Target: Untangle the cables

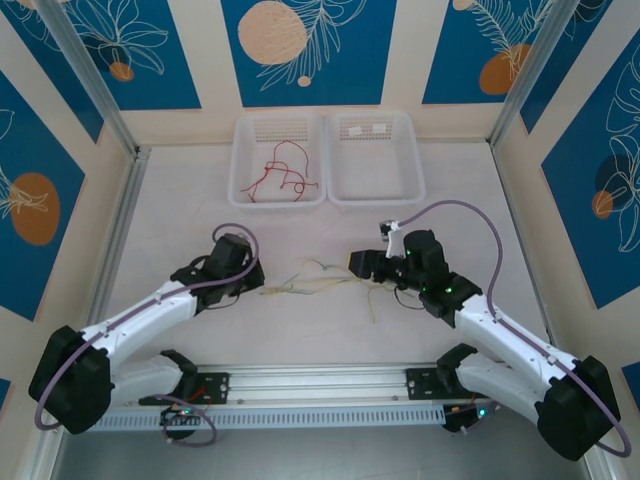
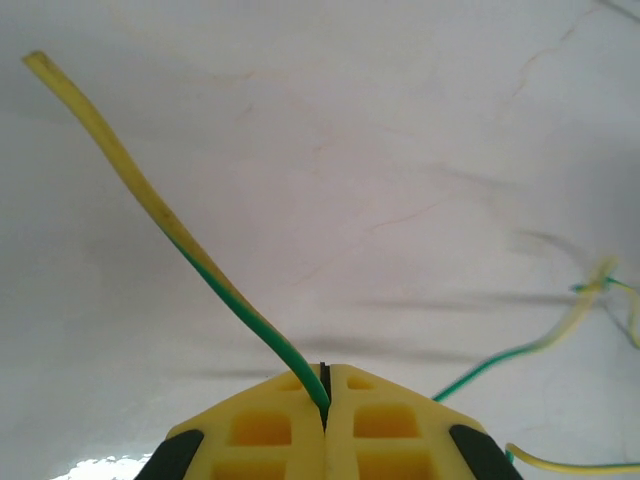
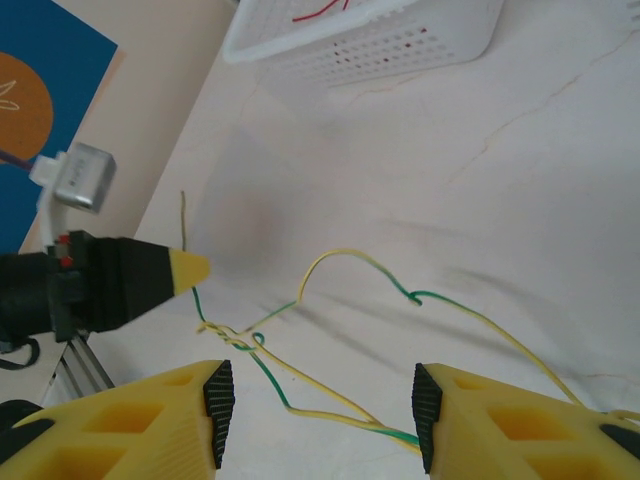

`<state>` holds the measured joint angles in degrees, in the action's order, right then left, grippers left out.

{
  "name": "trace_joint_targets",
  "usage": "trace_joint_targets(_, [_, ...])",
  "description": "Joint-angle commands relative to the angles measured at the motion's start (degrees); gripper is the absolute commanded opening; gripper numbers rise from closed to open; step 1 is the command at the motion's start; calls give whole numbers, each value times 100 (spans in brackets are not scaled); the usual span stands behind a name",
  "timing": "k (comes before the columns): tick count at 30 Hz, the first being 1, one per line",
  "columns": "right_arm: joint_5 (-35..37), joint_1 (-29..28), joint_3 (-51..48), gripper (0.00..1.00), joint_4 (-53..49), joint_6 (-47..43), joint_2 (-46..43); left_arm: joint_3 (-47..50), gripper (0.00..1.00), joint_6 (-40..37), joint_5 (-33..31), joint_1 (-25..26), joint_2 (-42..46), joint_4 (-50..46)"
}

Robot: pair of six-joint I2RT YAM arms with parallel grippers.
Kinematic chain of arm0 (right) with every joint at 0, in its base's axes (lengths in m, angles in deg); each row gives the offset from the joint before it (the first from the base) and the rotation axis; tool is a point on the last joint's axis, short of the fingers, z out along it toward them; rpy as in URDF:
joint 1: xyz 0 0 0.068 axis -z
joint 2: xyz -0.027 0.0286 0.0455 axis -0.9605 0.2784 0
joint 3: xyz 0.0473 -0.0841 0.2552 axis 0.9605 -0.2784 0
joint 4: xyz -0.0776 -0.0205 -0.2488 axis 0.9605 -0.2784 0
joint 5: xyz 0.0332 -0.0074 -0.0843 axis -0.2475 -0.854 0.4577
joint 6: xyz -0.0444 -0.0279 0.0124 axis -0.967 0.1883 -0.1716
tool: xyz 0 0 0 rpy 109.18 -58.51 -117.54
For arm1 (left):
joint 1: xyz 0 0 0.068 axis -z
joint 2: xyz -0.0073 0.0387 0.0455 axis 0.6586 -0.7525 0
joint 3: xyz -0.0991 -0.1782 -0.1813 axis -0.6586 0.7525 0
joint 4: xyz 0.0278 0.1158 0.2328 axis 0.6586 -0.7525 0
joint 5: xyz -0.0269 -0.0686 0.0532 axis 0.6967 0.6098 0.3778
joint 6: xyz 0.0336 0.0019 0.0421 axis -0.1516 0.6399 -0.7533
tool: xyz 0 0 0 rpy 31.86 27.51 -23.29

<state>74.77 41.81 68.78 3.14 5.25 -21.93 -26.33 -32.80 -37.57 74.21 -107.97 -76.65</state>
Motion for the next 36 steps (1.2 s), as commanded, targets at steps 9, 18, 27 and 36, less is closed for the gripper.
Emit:
trace_joint_targets(9, [175,-695,31,53,465,-332,134,-521,0,-217,356,-78,386,-179])
trace_joint_targets(18, [421,113,-718,55,361,383,-1104,-784,0,-212,678,-699,912,-556])
trace_joint_targets(27, [-933,1390,-1003,55,-591,595,-888,-566,0,-296,1264,-1289,1063,-442])
trace_joint_targets(36, [-1650,1243,-850,55,-490,768,454,-586,0,-451,1272,-1306,1064,-518])
